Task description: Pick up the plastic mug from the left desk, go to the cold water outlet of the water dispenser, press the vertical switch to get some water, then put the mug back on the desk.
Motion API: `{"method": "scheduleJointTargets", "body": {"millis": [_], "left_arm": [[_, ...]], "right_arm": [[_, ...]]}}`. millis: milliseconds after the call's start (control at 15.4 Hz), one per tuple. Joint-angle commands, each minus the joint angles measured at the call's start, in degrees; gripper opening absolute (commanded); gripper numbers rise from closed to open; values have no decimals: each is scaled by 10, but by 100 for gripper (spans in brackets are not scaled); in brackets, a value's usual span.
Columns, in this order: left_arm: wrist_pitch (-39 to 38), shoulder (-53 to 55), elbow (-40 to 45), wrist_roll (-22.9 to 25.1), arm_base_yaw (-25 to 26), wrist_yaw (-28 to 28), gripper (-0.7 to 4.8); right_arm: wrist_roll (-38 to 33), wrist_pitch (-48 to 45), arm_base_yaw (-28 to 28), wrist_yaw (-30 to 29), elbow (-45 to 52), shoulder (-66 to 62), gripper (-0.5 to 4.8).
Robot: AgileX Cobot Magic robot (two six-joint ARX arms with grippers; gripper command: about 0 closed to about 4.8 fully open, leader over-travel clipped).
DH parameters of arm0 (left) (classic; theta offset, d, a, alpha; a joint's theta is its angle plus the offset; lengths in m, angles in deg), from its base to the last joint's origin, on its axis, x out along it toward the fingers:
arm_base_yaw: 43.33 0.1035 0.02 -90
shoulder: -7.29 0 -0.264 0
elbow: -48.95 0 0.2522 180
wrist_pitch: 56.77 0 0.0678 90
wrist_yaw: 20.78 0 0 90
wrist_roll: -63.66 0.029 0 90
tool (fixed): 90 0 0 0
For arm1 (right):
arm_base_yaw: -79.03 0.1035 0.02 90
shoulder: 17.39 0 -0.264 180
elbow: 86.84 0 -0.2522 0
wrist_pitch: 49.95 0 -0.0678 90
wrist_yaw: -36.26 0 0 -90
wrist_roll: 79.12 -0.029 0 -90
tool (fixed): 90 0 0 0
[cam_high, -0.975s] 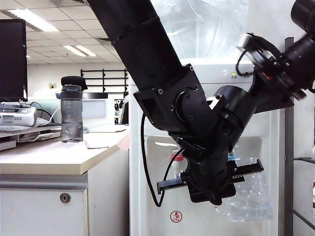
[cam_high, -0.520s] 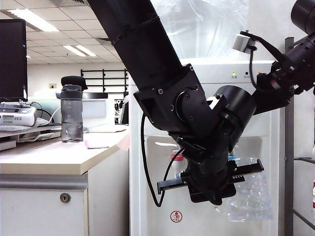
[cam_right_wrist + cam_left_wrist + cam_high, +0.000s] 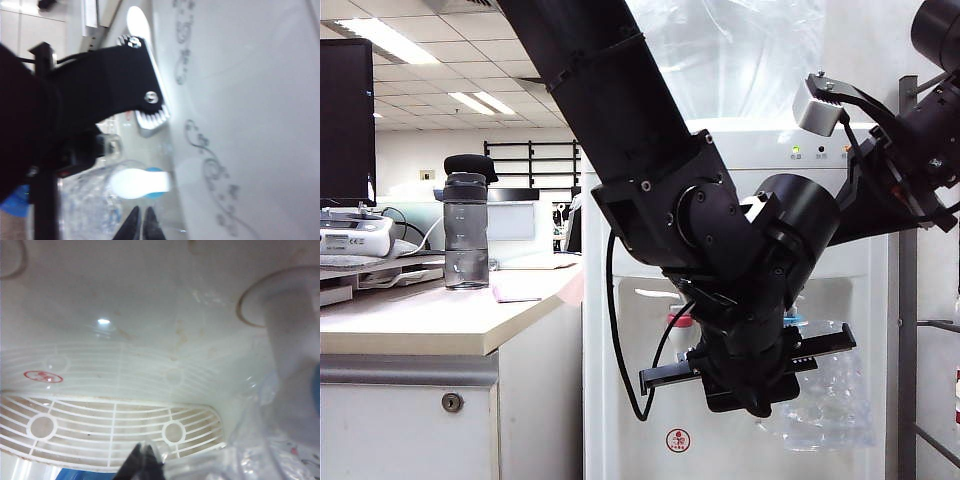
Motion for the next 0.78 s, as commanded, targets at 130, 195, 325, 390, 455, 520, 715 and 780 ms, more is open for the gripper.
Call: {"method": "scheduleJointTargets", "body": {"millis": [130,195,325,390,455,520,715,780], "left_arm": [[24,-9,-6,-2,3,-4,-6],[24,-9,-6,-2,3,-4,-6],[24,-9,-6,-2,3,-4,-6],[24,-9,-6,-2,3,-4,-6],[24,-9,-6,-2,3,-4,-6],[24,-9,-6,-2,3,-4,-6],[24,-9,-6,-2,3,-4,-6],[24,-9,-6,-2,3,-4,-6]], "right_arm": [[-11,-16,1,-10,-1,2,18],[-11,-16,0,-10,-1,2,18],[-3,-25,0,-22,-1,2,18],[11,-38,1,-25,-1,2,18],[31,-45,1,-26,-1,2,18],[65,-47,2,-31,-1,2,18],[153,-46,1,-37,-1,-5,18],[175,-47,1,-38,-1,-14,18]]}}
